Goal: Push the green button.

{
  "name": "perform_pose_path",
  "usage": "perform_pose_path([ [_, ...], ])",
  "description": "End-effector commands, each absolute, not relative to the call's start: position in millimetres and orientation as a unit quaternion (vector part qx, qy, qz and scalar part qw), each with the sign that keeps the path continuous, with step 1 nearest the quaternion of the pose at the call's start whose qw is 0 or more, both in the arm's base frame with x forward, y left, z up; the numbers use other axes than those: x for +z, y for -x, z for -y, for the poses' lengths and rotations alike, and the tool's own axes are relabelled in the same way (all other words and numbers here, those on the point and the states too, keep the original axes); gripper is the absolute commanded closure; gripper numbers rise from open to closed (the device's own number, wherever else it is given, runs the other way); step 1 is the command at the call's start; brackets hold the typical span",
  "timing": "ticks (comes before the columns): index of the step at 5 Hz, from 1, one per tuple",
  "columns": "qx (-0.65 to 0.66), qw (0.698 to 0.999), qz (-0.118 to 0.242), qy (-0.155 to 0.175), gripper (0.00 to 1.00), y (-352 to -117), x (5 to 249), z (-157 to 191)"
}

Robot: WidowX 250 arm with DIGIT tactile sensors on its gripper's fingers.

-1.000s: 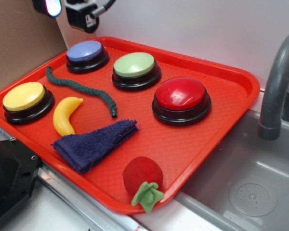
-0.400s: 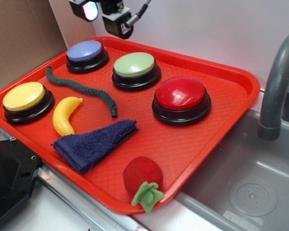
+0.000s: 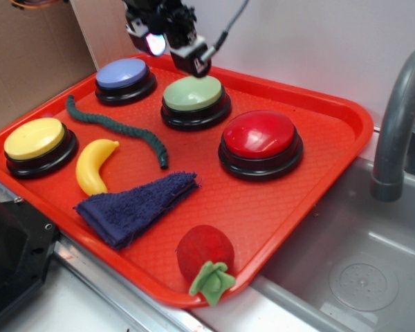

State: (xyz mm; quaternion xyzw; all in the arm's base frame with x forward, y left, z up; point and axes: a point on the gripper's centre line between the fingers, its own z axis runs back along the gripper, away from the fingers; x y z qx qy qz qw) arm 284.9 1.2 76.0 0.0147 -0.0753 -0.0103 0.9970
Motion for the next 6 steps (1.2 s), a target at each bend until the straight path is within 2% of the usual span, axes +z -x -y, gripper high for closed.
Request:
perform_pose_path([
  [1,-0.013,0.993,0.108,-0.034,0.0,-320.7,66.5,-12.1],
  [2,-0.02,0.994,0.102,-0.025,0.0,-331.0,59.5,-11.3],
  [3,-0.016,0.995,0.095,-0.03,0.0,-331.8,66.4,-6.9],
  [6,-0.003,0.993,0.107,-0.048,0.0,-317.4,117.0,-2.6],
])
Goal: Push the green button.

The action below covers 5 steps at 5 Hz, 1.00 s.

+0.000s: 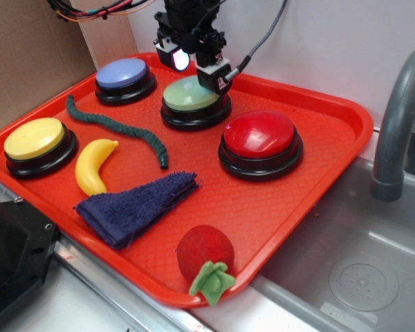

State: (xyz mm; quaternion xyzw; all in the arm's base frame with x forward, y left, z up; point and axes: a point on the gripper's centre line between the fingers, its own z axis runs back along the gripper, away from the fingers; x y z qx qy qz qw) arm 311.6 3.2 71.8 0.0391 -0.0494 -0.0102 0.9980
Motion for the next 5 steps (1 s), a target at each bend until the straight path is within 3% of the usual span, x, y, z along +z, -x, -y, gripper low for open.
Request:
perform_pose_path([
  [1,0.016,0.993,0.109,-0.051,0.0,-310.8,128.2,-4.1],
  [5,0.043,0.993,0.097,-0.049,0.0,-288.2,152.4,3.7],
])
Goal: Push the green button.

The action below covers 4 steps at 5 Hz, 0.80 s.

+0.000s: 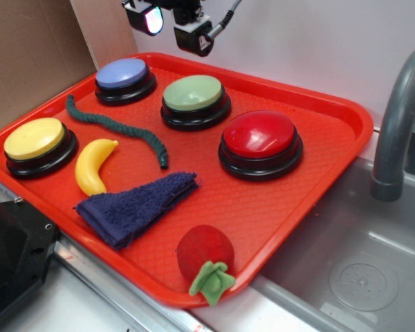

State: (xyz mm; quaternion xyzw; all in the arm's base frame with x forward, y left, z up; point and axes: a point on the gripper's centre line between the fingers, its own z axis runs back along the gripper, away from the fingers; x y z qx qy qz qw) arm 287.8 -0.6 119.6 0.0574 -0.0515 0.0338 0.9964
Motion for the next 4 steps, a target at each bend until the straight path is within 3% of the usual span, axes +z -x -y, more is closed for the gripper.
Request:
perform_pose_path([
  [1,0.043,0.993,0.099,-0.042,0.0,-281.9,158.7,4.7],
  [4,0.042,0.991,0.117,-0.044,0.0,-267.0,177.9,11.2],
])
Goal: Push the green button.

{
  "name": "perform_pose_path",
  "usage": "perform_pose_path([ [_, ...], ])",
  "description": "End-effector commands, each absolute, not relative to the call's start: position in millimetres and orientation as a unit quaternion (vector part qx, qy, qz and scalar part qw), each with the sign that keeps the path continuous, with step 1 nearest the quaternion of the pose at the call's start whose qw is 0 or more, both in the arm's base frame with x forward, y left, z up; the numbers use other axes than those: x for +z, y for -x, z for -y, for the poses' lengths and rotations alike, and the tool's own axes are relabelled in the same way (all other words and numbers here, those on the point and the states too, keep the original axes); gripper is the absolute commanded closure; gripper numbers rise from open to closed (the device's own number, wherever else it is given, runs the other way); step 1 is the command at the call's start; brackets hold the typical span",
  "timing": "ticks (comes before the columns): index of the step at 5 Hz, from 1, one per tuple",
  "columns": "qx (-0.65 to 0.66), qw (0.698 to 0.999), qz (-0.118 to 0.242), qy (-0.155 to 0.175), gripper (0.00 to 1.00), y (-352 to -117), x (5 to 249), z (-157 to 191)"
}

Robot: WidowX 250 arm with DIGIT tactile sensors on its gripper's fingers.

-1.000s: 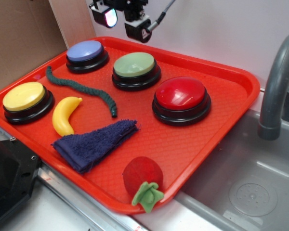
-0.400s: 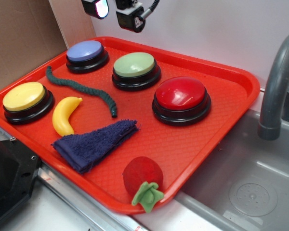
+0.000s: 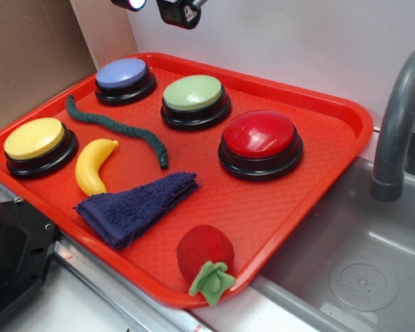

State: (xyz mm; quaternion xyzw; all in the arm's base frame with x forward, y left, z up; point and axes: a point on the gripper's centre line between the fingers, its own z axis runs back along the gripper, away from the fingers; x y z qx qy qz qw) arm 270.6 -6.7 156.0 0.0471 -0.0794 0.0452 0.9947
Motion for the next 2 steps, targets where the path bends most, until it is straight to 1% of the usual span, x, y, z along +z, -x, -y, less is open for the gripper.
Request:
perform_pose_path([
  [1,0.035,0.989,0.131,-0.051,0.0,-262.2,184.6,15.7],
  [2,0.017,0.987,0.148,-0.064,0.0,-259.3,189.6,20.3],
])
